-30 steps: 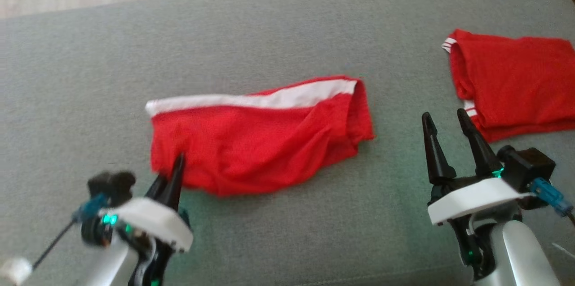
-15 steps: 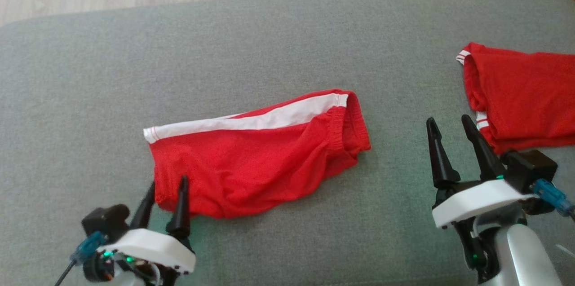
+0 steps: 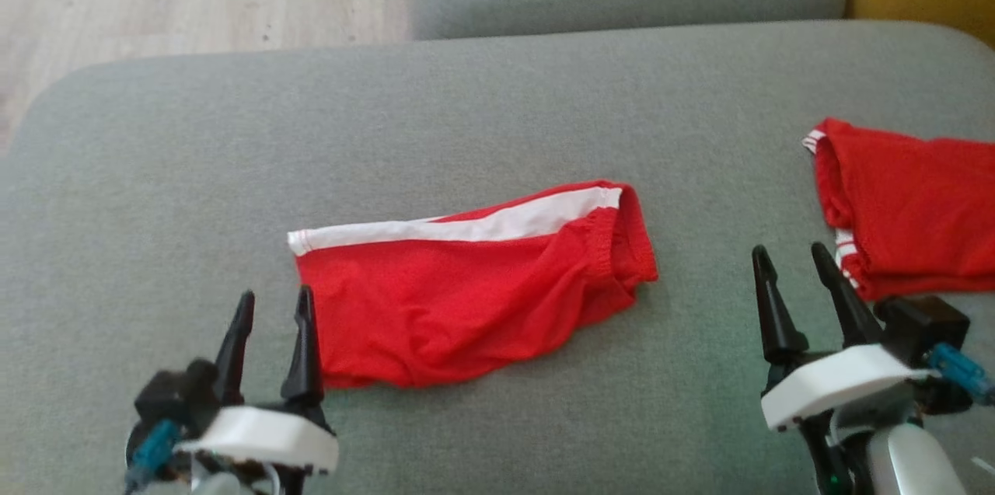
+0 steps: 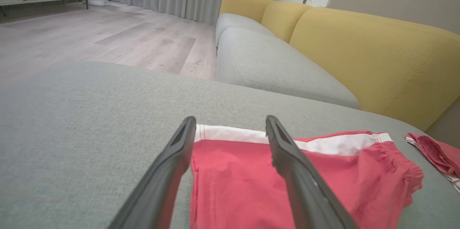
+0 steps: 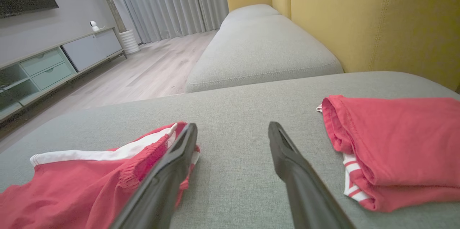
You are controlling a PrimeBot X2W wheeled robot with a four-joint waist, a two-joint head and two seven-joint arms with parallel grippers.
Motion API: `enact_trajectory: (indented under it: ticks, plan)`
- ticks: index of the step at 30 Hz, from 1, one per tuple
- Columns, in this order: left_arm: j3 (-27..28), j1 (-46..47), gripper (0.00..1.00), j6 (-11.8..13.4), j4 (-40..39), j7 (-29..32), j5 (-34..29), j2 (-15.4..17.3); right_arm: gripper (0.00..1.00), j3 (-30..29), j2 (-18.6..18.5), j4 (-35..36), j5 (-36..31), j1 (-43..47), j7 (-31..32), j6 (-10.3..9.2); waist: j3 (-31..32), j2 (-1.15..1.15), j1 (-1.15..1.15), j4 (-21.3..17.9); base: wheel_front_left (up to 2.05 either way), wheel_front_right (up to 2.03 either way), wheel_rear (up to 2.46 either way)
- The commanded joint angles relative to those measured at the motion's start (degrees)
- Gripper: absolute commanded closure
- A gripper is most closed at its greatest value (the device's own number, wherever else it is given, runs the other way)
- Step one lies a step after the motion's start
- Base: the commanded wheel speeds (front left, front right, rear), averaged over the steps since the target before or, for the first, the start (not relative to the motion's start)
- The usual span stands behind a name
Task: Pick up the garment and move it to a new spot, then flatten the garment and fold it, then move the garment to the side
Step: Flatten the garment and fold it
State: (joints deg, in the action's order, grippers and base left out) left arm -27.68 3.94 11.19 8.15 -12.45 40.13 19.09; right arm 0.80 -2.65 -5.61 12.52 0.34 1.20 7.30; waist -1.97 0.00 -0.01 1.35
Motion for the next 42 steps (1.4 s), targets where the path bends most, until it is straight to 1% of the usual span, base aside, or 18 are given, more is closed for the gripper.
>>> enact_trajectory:
  ticks: [1, 7, 13, 15, 16, 20, 24, 29, 36, 38, 42]
  plan:
    - [2.0, 0.6, 0.0, 0.5, -1.9, -0.8, -0.6, 1.1, 0.0, 1.0, -0.2, 1.7, -0.1, -0.8, 0.2, 0.19, 0.8, 0.0, 0.01, 0.9, 0.0, 0.0, 0.0]
    - [1.5, -1.0, 0.0, 1.5, -2.5, -1.1, -1.0, 0.5, 0.0, 2.0, -0.2, 0.2, 0.5, -0.7, 0.6, 0.19, 1.5, 0.0, 0.01, 3.2, 0.0, 0.0, 0.0]
    - [1.1, -1.0, 0.0, 1.7, -2.8, -1.2, -1.1, -0.2, 0.0, 5.6, -0.2, -3.8, 2.1, -6.0, 1.5, 0.19, 1.2, 0.0, 0.01, 5.7, 0.0, 0.0, 0.0]
    - [1.0, -0.9, 0.0, 1.6, -2.8, -1.3, -1.1, -0.5, 0.0, 6.3, -0.2, -6.4, 2.5, -8.5, 2.1, 0.19, 0.9, 0.0, 0.01, 6.5, 0.0, 0.0, 0.0]
    - [1.0, -0.9, 0.0, 1.6, -2.8, -1.3, -1.1, -0.5, 0.0, 6.3, -0.2, -6.4, 2.5, -8.5, 2.1, 0.19, 0.9, 0.0, 0.01, 6.5, 0.0, 0.0, 0.0]
    - [0.5, -0.5, 0.0, 1.4, -2.7, -1.5, -1.2, -1.3, 0.0, 6.3, -0.2, -13.0, 2.1, -13.6, 3.4, 0.19, 0.2, 0.0, 0.01, 8.2, 0.0, 0.0, 0.0]
    - [0.2, -0.3, 0.0, 1.0, -2.0, -1.7, -1.2, -2.2, 0.0, 5.3, -0.2, -20.1, -0.4, -17.9, 4.4, 0.19, -0.1, 0.0, 0.01, 9.8, 0.0, 0.0, 0.0]
    - [0.1, -0.2, 0.0, 0.3, -0.7, -1.9, -1.0, -3.0, 0.0, 3.6, -0.2, -28.4, -3.3, -20.9, 5.2, 0.19, -0.1, 0.0, 0.01, 11.7, 0.0, 0.0, 0.0]
    - [0.6, -0.5, 0.0, -0.2, 0.2, -2.2, -1.1, -2.9, 0.0, 0.9, -0.2, -37.8, -6.9, -24.0, 5.6, 0.19, 0.4, 0.0, 0.01, 13.1, 0.0, 0.0, 0.0]
    - [0.5, -0.6, 0.0, -0.3, 0.5, -2.2, -1.2, -3.0, 0.0, 0.2, -0.2, -40.2, -6.5, -24.6, 5.8, 0.19, 0.5, 0.0, 0.01, 13.5, 0.0, 0.0, 0.0]
    - [0.3, -0.6, 0.0, -0.6, 0.9, -2.2, -1.2, -3.2, 0.0, 0.6, -0.2, -44.9, -3.6, -25.7, 5.9, 0.19, 0.7, 0.0, 0.01, 14.1, 0.0, 0.0, 0.0]
